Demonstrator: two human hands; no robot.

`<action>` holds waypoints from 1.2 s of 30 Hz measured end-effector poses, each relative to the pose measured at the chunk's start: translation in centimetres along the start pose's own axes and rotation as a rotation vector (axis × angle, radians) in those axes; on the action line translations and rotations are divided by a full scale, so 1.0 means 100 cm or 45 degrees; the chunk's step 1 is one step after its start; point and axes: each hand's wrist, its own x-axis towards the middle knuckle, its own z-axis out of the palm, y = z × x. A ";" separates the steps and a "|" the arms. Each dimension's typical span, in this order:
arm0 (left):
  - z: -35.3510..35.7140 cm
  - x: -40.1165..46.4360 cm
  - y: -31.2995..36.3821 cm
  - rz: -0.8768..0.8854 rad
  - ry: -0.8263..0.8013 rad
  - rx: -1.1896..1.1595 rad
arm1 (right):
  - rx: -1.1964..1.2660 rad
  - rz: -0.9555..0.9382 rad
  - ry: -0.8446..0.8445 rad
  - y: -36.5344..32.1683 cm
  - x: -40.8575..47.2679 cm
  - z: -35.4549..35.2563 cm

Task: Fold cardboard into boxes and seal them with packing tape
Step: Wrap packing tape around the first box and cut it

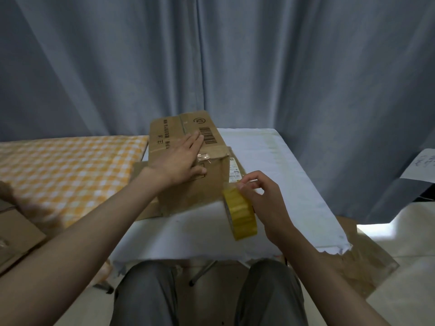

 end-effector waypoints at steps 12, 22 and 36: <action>-0.015 0.011 0.085 -0.247 0.183 0.188 | 0.063 0.074 0.147 0.009 0.000 -0.014; -0.040 0.005 -0.008 0.321 -0.304 -0.247 | 0.034 0.102 0.196 0.016 0.002 -0.023; -0.017 -0.022 -0.001 0.306 0.097 0.278 | 0.022 0.086 0.265 0.006 0.002 -0.043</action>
